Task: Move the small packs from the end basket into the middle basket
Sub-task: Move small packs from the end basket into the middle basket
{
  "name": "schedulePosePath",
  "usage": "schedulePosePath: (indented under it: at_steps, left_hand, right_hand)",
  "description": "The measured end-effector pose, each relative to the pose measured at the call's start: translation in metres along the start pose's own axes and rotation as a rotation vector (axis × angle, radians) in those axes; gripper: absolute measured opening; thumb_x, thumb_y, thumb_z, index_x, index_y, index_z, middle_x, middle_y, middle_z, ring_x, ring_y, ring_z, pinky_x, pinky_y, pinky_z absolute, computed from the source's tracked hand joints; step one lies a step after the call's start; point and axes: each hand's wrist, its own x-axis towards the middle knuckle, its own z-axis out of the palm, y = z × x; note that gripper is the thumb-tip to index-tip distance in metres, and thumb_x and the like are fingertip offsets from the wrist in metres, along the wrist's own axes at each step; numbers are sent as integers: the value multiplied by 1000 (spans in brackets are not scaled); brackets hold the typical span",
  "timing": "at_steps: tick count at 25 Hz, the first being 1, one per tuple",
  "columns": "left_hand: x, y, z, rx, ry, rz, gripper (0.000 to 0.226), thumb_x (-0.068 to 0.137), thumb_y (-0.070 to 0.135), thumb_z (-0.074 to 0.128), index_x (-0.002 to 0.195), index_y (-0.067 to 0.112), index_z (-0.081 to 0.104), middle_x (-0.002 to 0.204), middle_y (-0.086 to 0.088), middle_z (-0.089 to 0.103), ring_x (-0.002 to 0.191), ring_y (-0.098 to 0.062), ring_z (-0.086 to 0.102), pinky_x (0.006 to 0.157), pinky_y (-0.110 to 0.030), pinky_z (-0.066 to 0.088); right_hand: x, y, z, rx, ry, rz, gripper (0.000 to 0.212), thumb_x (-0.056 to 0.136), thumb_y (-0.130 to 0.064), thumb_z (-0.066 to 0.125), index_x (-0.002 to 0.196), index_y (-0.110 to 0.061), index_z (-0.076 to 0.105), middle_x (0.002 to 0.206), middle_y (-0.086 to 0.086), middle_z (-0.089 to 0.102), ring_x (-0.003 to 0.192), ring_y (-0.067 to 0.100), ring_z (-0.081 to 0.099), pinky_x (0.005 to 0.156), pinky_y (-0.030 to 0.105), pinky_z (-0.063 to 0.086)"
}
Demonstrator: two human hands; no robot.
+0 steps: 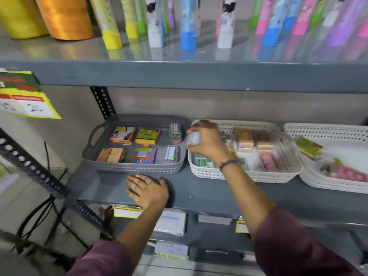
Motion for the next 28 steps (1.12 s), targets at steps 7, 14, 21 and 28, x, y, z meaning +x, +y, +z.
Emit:
schedulePosePath:
  at_steps: [7,14,21,28]
  left_hand:
    - [9,-7,-3,12,-83,8,86,91,55,28,148,0,-6,157,-21,-13,146,-32,-16,118,-48,-5]
    - [11,-6,4,26,-17,-12,84,91,56,26,149,1,-2,158,-20,-8,146,-32,-12,118,-48,-3]
    - [11,-5,11,53,95,-34,80,92,54,27,150,2,6,159,-20,0,147,-32,-4,118,-47,2]
    - [12,-5,16,81,115,-56,83,90,59,27,150,5,8,159,-18,2,147,-31,-2,118,-47,3]
  right_hand:
    - [31,-42,87,-337,-547,-93,50,87,-17,66,135,-14,54,139,17,52,127,34,51,104,36,43]
    - [9,0,40,-58,8,-131,44,85,-29,63,127,-16,61,136,13,58,129,31,50,107,42,43]
    - [-26,192,-81,-199,519,319,58,71,-22,40,118,0,66,125,25,63,120,39,56,102,44,46]
    - [-44,315,-122,-428,-381,686,66,91,-48,50,146,-15,35,155,16,31,142,37,29,115,50,27]
